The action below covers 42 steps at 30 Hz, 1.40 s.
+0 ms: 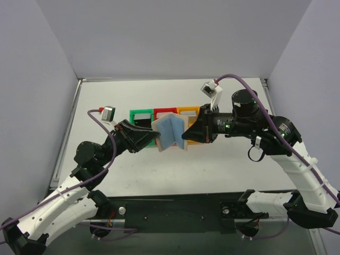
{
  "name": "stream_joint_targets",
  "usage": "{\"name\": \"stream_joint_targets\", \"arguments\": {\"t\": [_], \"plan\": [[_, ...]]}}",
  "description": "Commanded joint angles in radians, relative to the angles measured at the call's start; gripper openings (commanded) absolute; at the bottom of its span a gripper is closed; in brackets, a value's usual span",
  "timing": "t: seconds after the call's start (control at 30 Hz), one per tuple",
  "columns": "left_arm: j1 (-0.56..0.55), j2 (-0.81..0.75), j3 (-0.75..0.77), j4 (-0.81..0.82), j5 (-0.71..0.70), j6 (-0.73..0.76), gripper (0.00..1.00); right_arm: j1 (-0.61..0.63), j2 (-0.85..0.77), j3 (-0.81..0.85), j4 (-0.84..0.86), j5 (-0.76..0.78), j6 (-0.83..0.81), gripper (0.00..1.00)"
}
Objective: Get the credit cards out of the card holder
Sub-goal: Remove the credit card from the card holder.
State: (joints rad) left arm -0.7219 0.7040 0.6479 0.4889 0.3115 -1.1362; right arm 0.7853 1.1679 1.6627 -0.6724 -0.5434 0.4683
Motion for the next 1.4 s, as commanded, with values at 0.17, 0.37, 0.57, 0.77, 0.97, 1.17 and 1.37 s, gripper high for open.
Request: {"name": "stream_joint_targets", "arguments": {"t": [0.17, 0.37, 0.57, 0.77, 0.97, 1.17, 1.37], "plan": [[0.004, -0.057, 0.038, -0.039, -0.02, 0.062, 0.45, -0.003, -0.019, 0.0, 0.051, -0.02, 0.003, 0.0], [0.004, -0.098, 0.032, -0.104, -0.058, 0.102, 0.4, -0.003, -0.024, 0.0, 0.05, -0.02, 0.003, 0.0], [0.006, -0.115, 0.035, -0.131, -0.075, 0.121, 0.39, -0.006, -0.025, 0.002, 0.05, -0.021, 0.003, 0.0], [0.004, -0.132, 0.035, -0.165, -0.089, 0.136, 0.39, -0.012, -0.03, 0.005, 0.05, -0.024, 0.003, 0.0], [0.004, -0.117, 0.036, -0.168, -0.089, 0.133, 0.35, -0.012, -0.031, 0.009, 0.054, -0.047, 0.004, 0.0], [0.006, -0.103, 0.036, -0.162, -0.084, 0.148, 0.2, -0.012, -0.037, 0.012, 0.057, -0.049, 0.003, 0.0], [0.004, -0.113, 0.038, -0.174, -0.087, 0.161, 0.17, -0.011, -0.042, 0.006, 0.063, -0.052, 0.003, 0.0]]}}
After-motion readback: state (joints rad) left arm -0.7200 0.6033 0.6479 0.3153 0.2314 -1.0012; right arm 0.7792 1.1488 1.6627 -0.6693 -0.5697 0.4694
